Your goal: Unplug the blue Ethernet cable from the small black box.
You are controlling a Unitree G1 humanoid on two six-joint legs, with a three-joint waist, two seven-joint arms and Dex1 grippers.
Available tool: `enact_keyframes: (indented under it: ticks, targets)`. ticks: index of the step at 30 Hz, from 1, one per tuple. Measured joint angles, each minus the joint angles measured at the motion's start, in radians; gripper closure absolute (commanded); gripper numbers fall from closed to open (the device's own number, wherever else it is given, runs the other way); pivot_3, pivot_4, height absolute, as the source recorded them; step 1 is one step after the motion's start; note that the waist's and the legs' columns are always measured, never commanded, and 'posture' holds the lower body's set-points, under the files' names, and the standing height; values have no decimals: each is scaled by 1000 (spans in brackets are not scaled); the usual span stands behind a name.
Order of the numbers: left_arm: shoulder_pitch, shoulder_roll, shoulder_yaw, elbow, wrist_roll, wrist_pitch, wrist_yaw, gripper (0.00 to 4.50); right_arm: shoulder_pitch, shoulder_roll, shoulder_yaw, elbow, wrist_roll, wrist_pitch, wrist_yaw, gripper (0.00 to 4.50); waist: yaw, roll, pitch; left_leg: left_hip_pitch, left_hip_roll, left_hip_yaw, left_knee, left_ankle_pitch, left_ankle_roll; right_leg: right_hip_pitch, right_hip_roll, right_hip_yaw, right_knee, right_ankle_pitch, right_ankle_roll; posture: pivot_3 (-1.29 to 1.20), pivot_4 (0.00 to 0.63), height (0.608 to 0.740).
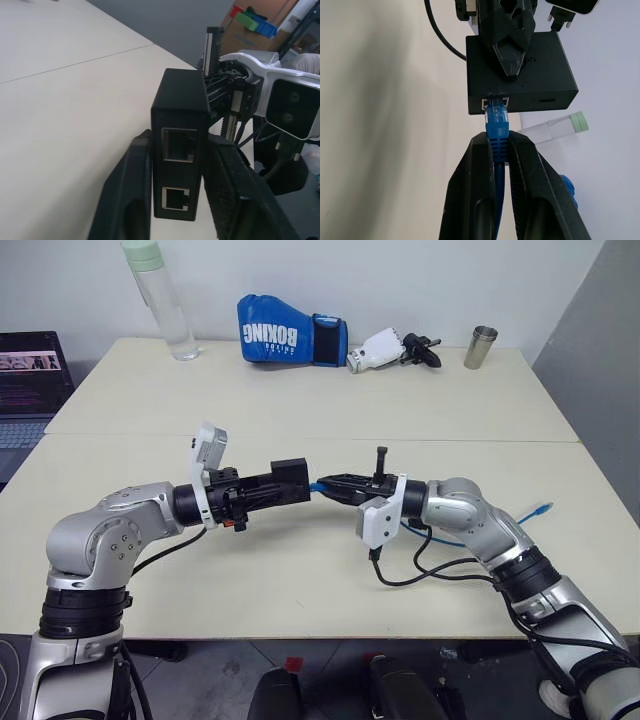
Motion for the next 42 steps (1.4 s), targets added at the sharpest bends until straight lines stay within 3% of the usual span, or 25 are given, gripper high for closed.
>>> enact_keyframes:
  ticks: [6,8,16,21,23,26,30,33,38,42]
  targets:
    - [0,0,7,0,-13,15,-1,3711,-1,-2,-2,0,0,-14,1,4390,0,0,0,0,0,0,0,0,0,0,0,0,0,0,0,0,150,740]
    - [0,0,7,0,-13,16,-4,3711,-2,-5,-3,0,1,-20,8,3689,0,0,0,0,0,0,0,0,0,0,0,0,0,0,0,0,150,740]
    - [0,0,7,18,-12,14,-6,3711,-2,-37,-18,-2,14,-28,34,1878,0,0,0,0,0,0,0,0,0,0,0,0,0,0,0,0,150,740]
    - [-3,2,3,20,6,-2,-15,3711,22,-81,-26,-69,96,-4,117,1868,2,0,0,0,0,0,0,0,0,0,0,0,0,0,0,0,150,740]
    - [-12,11,-17,24,31,-27,-39,3711,54,-103,-31,-140,199,106,194,1868,4,0,0,0,0,-1,0,0,0,0,0,0,0,0,0,0,150,740]
    - [-31,39,-62,43,82,-76,-91,3711,87,-126,-59,-274,407,444,299,1868,10,0,0,0,0,-1,0,0,0,1,0,0,0,0,0,0,150,740]
    - [-59,45,-104,44,140,-140,-150,3711,68,-124,-119,-413,649,900,327,1868,12,0,0,1,0,0,1,-1,1,1,0,0,1,0,0,0,150,740]
    - [-62,54,-118,45,167,-168,-177,3711,34,-114,-152,-436,760,1130,328,1868,13,0,0,0,0,0,0,-2,3,0,0,0,0,0,0,0,150,740]
    - [-73,59,-121,43,179,-174,-202,3711,-29,-109,-177,-438,884,1385,342,1868,16,0,0,0,0,0,0,-2,4,0,1,-1,0,0,0,0,150,740]
    - [-74,63,-121,34,180,-175,-214,3711,-87,-79,-178,-394,904,1469,361,1868,15,0,0,-1,0,0,0,-2,4,-1,1,-1,0,0,0,0,150,740]
